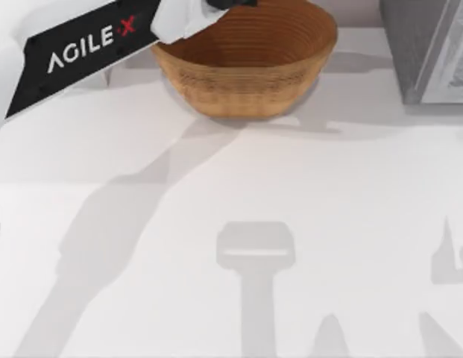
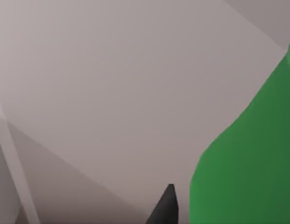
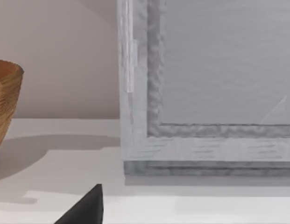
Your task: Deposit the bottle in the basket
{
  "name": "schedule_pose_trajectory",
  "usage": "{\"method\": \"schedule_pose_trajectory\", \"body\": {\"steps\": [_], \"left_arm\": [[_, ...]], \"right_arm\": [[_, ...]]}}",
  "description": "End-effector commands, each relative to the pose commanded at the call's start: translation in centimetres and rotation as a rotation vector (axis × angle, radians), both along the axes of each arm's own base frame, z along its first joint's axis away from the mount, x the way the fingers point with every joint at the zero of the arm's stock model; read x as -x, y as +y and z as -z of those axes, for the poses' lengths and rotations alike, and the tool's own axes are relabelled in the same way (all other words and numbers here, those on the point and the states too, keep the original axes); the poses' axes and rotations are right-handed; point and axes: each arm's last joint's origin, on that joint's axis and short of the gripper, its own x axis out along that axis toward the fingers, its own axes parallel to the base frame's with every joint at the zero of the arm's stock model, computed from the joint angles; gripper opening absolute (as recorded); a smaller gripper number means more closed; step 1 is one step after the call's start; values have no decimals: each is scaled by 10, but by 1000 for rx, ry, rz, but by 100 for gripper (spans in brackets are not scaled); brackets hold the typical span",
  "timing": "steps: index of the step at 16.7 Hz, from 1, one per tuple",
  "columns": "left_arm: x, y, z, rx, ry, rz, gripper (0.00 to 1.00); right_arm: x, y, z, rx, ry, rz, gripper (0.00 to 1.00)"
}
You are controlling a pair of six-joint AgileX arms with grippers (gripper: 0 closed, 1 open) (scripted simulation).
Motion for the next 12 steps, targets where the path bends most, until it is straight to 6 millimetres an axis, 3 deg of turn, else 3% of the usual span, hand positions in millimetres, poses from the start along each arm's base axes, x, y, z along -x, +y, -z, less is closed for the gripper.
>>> {"method": "schedule_pose_trajectory", "body": {"steps": [8,12], "left_arm": [[-37,-3,34,12,-13,4,0],[-39,-2,36,11,-12,4,0]], "right_arm": [[0,0,0,0,0,0,100],[0,0,0,0,0,0,100]]}}
